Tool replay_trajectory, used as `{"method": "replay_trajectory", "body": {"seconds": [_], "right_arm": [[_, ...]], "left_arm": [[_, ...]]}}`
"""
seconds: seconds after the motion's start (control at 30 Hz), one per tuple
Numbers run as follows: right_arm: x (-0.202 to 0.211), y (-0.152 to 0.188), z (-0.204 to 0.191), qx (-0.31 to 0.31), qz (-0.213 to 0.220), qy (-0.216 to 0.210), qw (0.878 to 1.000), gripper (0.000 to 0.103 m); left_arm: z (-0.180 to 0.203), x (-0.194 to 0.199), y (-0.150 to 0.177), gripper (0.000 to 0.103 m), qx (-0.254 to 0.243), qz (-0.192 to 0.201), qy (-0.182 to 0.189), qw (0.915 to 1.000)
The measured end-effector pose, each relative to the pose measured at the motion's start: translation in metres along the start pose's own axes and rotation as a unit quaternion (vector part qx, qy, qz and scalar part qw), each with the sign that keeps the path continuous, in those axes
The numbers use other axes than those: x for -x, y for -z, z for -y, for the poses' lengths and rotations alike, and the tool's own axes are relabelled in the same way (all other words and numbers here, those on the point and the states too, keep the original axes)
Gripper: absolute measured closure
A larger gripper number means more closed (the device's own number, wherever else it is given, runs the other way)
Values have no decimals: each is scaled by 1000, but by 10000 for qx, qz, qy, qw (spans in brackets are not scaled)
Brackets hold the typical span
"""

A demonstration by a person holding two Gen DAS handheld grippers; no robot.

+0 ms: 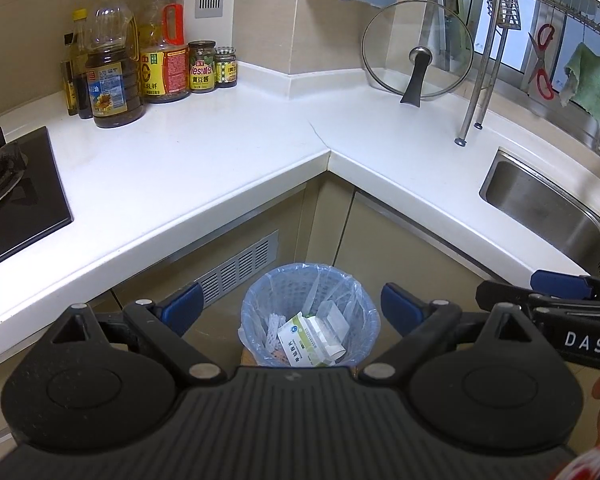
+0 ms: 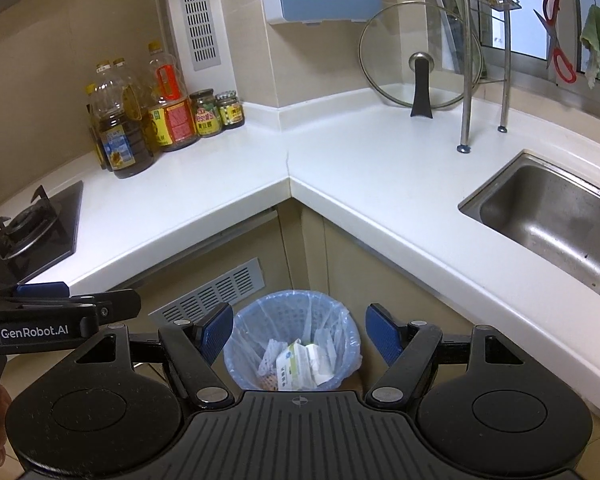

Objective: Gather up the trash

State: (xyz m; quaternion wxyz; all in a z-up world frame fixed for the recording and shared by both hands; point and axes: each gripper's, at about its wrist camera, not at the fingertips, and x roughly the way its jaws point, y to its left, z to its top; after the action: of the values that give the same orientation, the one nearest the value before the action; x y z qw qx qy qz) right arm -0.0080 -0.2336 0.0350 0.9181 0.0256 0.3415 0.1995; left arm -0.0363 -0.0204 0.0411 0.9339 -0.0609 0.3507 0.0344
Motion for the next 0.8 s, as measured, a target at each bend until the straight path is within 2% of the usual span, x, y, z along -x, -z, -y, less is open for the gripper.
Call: {"method": "replay_trajectory", "body": {"seconds": [0.8], "right_arm": [[1,1,-3,55,-25,3,10000,30]], "left_arm": [[-4,7,1,8,30,49,-29,10000]]}}
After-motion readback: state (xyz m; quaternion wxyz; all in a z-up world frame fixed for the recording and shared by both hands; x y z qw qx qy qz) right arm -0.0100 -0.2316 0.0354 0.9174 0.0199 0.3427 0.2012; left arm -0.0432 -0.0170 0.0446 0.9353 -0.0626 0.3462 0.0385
